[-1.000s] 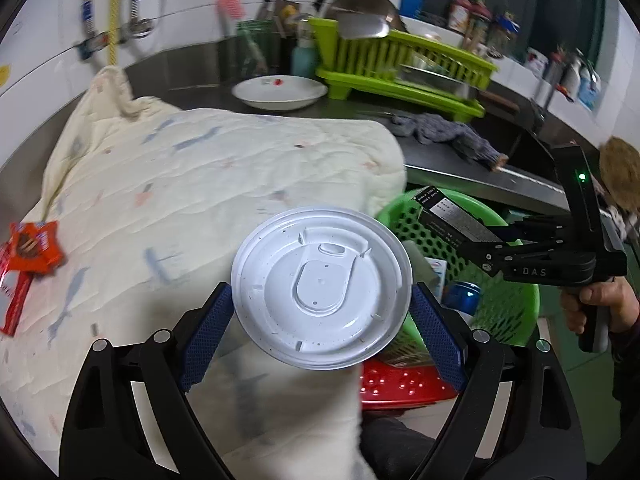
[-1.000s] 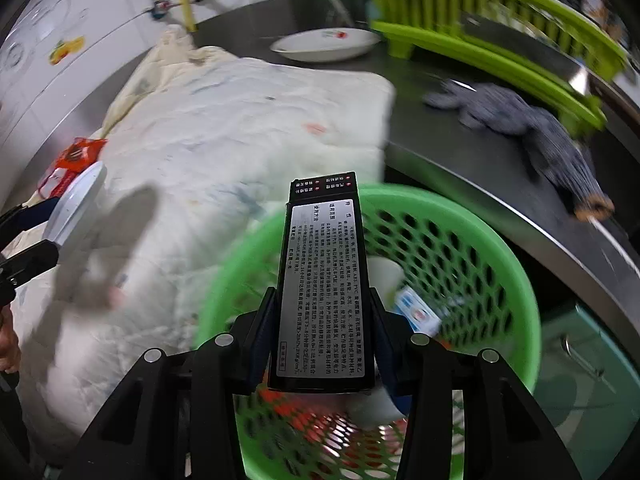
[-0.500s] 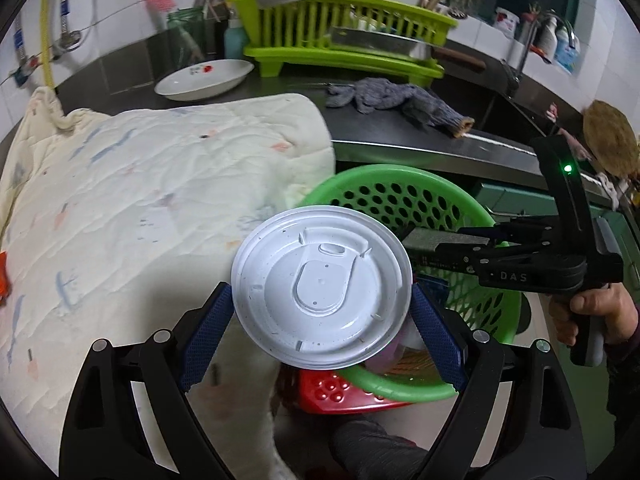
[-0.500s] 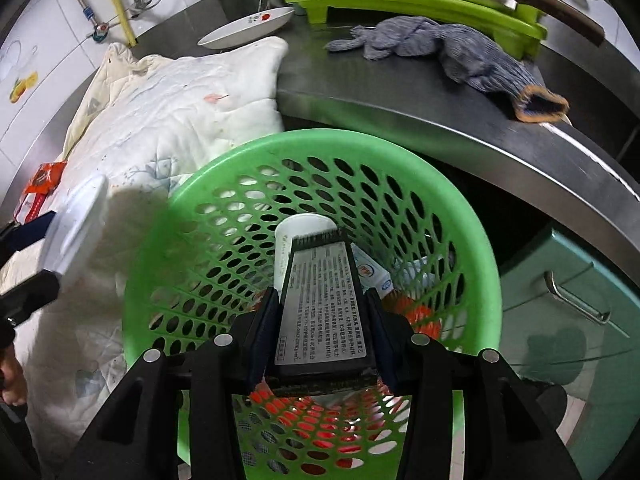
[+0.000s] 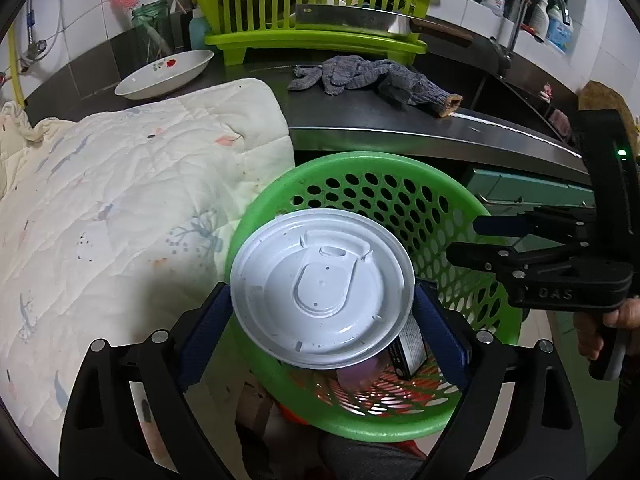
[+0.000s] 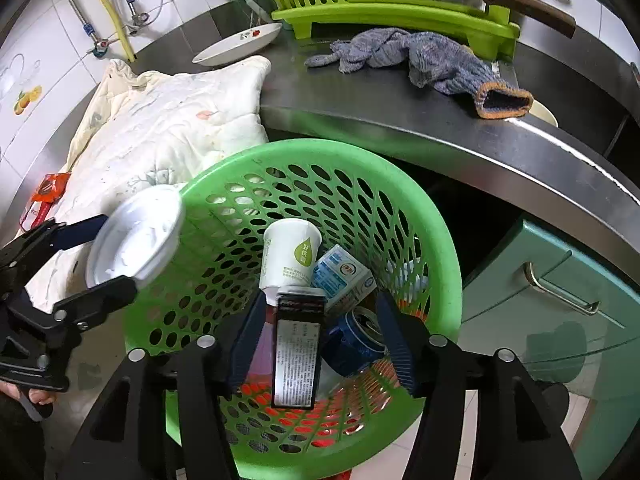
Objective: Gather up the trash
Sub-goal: 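Carry the black box and white lid to the basket and open both grippers, then move both grippers back over the cloth toward the cola can and snack bag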
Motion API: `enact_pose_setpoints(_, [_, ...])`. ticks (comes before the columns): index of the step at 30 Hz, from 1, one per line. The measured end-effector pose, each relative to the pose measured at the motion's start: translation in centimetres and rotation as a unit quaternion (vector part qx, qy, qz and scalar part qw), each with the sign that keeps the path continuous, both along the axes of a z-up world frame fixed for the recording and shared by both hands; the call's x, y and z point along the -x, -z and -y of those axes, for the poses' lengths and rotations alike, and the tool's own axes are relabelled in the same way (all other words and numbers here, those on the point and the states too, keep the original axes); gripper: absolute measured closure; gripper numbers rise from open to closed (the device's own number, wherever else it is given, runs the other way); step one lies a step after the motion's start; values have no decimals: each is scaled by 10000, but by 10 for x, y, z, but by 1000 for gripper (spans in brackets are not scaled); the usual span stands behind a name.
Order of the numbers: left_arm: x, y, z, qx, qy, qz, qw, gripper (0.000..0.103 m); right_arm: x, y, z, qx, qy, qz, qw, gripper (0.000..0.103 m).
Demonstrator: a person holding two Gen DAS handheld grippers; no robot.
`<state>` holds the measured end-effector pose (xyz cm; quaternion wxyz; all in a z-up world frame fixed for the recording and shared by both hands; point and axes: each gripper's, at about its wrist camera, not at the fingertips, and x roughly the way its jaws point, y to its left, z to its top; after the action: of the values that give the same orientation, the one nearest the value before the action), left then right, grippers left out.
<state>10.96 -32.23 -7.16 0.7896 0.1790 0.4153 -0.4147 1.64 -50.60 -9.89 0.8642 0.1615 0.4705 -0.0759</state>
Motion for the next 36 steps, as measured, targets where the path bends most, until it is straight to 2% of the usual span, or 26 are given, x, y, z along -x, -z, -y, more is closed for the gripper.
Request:
enact_pose_setpoints(4, [0, 3, 0, -47, -27, -2, 10000, 12, 1, -3, -4, 1, -52, 58, 10000, 44])
enact_pose_setpoints(17, [-5, -4, -22, 159, -132, -66, 9998, 12, -10, -21, -31, 76, -321, 238, 9992, 42])
enact_pose_setpoints(28, [-3, 1, -16, 185, -94, -223, 9995, 10, -9, -23, -26, 71, -268, 261, 9993, 41])
enact_pose_setpoints(36, [-1, -1, -15, 172, -75, -175, 9997, 10, -8, -23, -26, 55, -261, 278, 9993, 41])
